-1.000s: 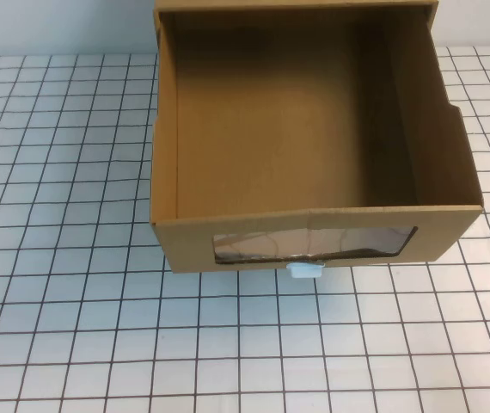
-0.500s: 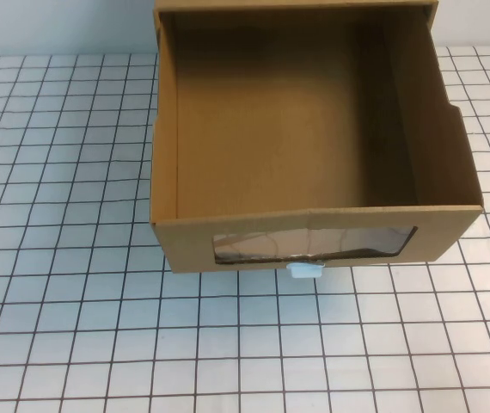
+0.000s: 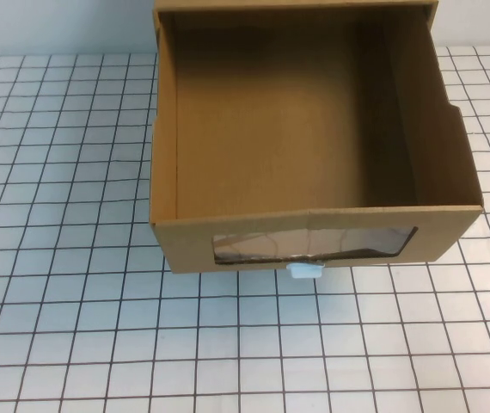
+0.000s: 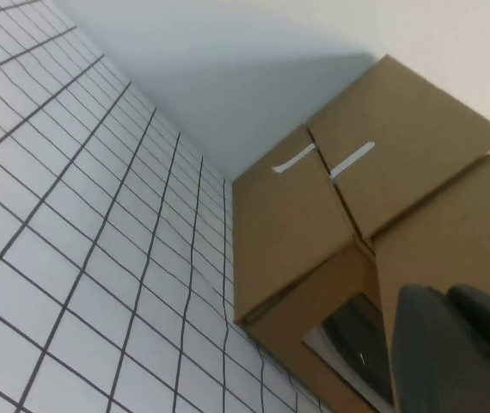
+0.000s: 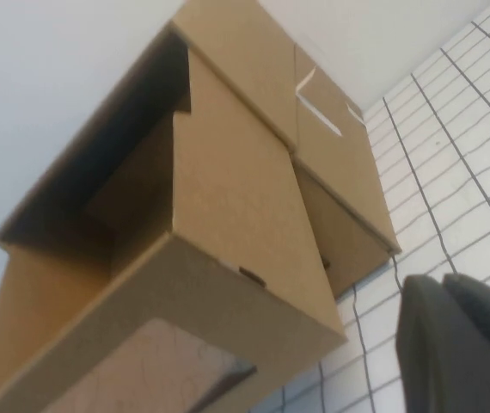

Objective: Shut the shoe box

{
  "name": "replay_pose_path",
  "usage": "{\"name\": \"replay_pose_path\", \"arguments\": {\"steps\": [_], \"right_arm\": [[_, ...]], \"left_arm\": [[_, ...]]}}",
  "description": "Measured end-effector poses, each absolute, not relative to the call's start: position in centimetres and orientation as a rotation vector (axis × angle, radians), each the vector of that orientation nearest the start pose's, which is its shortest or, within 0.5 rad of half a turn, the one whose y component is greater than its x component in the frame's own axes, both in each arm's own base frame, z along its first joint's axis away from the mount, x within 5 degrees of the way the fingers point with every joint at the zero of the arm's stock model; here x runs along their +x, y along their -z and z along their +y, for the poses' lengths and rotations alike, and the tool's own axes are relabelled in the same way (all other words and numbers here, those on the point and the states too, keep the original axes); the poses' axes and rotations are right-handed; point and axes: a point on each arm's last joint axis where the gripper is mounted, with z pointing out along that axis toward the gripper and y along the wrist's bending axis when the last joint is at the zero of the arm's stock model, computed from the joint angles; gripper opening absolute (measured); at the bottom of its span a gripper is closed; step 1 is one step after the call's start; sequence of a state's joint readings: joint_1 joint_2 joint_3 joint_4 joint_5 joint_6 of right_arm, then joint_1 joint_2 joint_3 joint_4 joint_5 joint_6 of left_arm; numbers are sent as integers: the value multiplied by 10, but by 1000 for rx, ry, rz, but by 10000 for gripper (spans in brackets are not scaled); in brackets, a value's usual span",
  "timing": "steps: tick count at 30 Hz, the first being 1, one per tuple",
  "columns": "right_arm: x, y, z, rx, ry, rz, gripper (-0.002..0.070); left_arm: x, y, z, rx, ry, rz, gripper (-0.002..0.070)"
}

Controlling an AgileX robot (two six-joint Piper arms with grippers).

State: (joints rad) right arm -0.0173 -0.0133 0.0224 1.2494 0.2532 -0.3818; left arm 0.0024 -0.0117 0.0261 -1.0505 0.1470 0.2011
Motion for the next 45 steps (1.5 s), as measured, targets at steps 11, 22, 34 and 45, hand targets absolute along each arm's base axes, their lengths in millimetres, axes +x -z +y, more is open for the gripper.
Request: {"name": "replay_pose_path", "arguments": {"steps": [11, 22, 34, 45], "right_arm": [[58, -214, 28, 215, -656, 1685, -15], [102, -295, 40, -240, -496, 1975, -15], [101, -303, 55, -501, -614, 1973, -15], [120, -313, 61, -646, -696, 2026, -15]], "left_arm": [[62, -287, -25, -175, 606, 1605, -2], [178, -455, -49, 546, 419, 1772, -2], [345, -488, -88, 788, 623, 1737, -2], [452, -437, -151, 790, 780, 1736, -2]]}}
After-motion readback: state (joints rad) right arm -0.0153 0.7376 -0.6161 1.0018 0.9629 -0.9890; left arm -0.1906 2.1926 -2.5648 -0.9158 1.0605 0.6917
